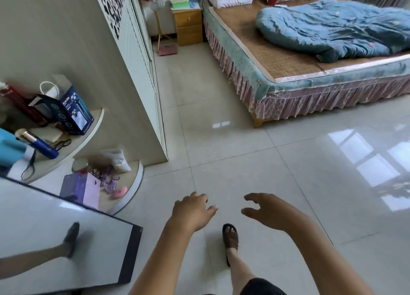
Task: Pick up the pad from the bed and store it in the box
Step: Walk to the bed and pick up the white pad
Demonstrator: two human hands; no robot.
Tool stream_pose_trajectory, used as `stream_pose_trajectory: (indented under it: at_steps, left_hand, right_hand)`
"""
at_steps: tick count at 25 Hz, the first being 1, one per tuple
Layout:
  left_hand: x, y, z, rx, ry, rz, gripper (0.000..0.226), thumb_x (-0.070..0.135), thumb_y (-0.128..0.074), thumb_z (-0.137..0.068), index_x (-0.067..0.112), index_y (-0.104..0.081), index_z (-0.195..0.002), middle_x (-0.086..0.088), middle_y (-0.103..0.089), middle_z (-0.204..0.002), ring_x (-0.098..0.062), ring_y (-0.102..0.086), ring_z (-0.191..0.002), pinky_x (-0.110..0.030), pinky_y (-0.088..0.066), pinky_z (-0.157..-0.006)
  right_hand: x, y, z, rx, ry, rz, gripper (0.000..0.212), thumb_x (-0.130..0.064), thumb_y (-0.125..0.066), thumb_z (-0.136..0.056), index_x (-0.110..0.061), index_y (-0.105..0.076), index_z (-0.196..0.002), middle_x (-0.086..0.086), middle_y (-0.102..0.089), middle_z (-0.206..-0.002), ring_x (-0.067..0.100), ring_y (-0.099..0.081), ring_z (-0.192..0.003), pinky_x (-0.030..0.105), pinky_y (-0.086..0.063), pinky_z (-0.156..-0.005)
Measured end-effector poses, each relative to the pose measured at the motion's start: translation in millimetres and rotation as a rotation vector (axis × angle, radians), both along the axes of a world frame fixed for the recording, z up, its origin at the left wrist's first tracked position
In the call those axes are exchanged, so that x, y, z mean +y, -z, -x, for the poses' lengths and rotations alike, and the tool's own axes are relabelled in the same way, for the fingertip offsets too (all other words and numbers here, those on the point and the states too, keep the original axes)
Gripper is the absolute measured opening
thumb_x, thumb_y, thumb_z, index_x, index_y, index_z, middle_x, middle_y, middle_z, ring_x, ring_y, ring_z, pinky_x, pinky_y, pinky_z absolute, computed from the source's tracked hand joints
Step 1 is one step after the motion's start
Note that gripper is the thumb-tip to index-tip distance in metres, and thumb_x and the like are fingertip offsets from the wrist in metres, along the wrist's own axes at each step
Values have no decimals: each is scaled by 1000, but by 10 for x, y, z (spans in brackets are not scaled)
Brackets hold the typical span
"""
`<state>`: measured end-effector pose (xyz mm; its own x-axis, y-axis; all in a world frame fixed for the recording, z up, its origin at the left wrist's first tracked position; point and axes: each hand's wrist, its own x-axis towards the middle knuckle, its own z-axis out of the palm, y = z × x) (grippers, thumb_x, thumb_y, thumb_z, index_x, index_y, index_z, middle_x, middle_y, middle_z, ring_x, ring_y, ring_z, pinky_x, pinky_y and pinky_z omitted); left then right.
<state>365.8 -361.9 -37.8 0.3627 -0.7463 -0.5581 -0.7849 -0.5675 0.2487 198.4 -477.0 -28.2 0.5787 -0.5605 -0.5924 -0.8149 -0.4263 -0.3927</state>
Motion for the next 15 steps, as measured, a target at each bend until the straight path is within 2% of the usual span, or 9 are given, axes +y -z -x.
stream_pose_trajectory:
  at_steps: [9,15]
  left_hand:
    - [-1962,-12,-1094,-19,-14,-6,50,51,-33,-95,17,-46,-129,-6,-50,-134,-25,-48,-121,-39,-36,-100]
    - [-2884,8,-1797,-22,-28,-29,49,51,-34,-95,16,-47,-127,-6,-53,-132,-25,-49,-120,-39,-37,-98]
  right_hand:
    - [-1960,-7,-1163,7,-88,44,53,-47,-48,-90,-26,-38,-138,0,-50,-139,19,-47,-126,36,-40,-105]
    - [-2980,17,-1939,1,-100,23,54,-47,-49,-90,-27,-37,-138,1,-48,-140,20,-45,-127,36,-39,-105]
